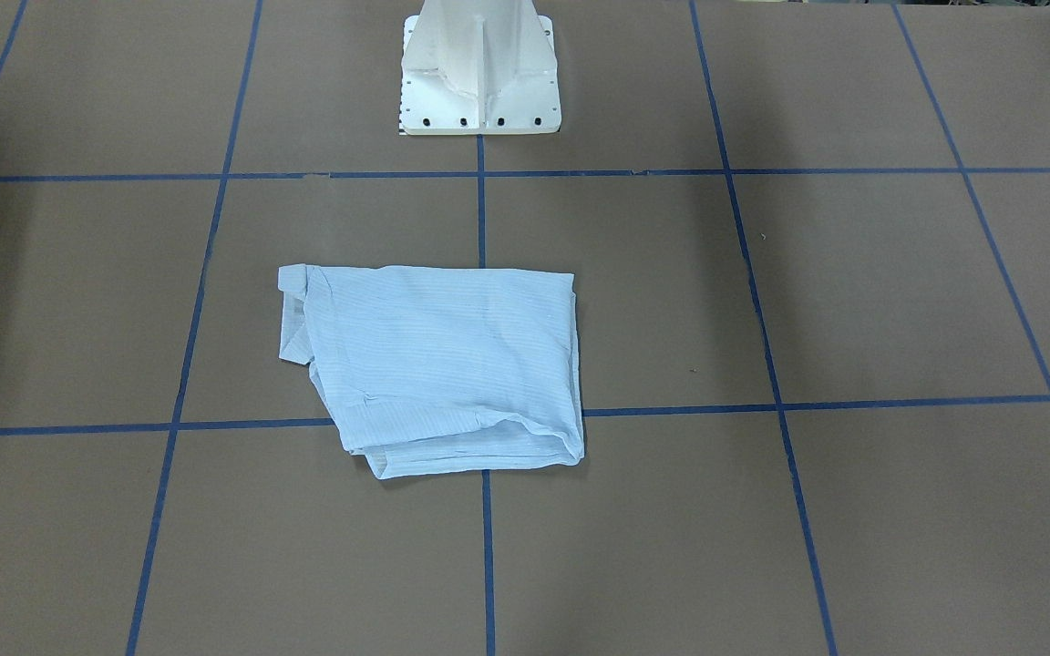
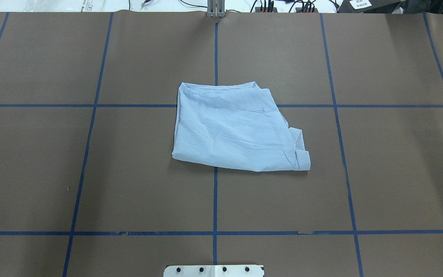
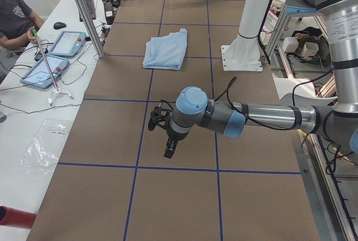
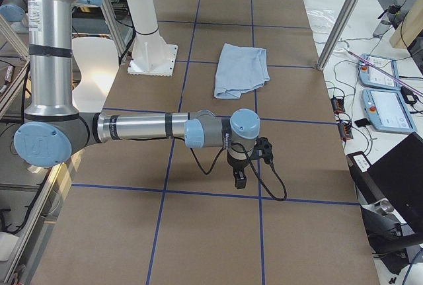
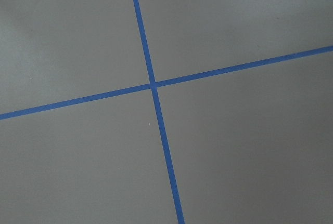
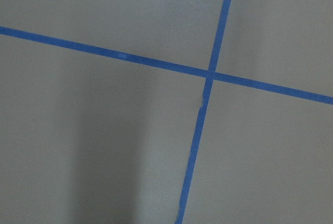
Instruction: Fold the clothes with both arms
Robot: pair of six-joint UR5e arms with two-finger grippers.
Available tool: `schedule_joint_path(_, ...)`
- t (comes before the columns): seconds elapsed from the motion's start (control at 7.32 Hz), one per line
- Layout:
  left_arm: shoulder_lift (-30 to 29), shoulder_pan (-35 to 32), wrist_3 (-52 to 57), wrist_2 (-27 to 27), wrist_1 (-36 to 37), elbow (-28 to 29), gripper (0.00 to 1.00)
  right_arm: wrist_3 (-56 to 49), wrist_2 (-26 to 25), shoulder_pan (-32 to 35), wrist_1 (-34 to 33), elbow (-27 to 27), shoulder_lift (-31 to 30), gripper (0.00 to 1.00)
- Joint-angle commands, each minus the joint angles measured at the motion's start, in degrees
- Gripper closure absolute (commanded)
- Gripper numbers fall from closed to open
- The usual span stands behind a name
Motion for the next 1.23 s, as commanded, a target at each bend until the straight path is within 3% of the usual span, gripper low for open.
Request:
schedule_joint_path(0.0,-0.5,-0.1,-0.2,0.0,0.1,-0.6,0.00,0.1,1.8,0.0,0.6,-0.2,0.2,0.00)
schedule_joint_path(1.09,-0.8,0.1,-0.3,0.1,-0.1,-0.1,0.00,0.0,1.1,-0.2,0.8,-0.4,0.1,0.00)
